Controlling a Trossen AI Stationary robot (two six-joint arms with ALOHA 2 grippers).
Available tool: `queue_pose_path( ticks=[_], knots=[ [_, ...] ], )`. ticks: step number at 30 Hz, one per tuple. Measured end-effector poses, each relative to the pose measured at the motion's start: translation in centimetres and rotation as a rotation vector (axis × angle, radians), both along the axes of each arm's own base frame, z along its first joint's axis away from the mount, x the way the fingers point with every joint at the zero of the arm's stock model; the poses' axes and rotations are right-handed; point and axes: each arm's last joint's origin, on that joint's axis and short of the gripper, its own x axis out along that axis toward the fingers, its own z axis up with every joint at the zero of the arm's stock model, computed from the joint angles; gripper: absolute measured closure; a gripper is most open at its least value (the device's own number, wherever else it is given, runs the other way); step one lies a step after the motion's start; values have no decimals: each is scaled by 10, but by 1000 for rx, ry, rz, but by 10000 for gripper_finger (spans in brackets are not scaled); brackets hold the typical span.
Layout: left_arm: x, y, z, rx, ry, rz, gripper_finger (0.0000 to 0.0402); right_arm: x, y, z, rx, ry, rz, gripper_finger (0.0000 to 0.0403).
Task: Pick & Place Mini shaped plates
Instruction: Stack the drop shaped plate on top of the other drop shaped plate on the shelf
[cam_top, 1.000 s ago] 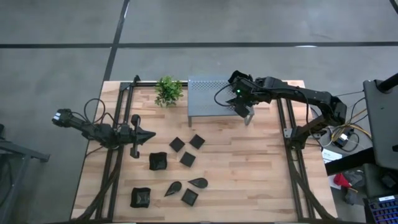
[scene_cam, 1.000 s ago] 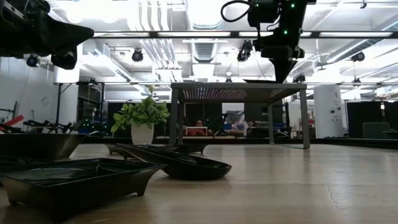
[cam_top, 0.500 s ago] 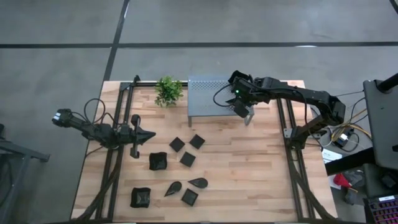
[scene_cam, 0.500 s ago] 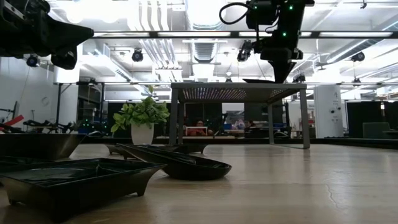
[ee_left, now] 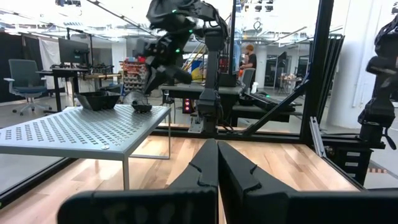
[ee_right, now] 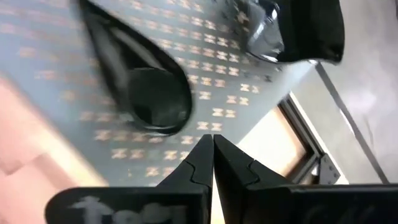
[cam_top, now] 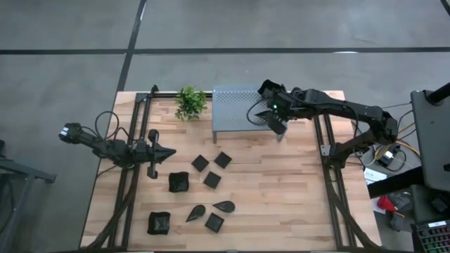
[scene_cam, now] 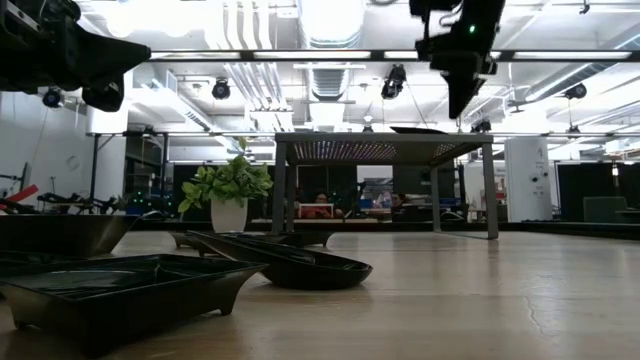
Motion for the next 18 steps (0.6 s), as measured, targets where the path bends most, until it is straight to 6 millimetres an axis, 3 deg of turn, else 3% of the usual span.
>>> queue_pose_path(
  ticks=[9,18],
  knots=[
    [0,0,0,0,0,0,401,9,50,9,-29,-112,140,394],
    [0,0,0,0,0,0,401,23,113,12,-27,-272,276,394]
  ],
)
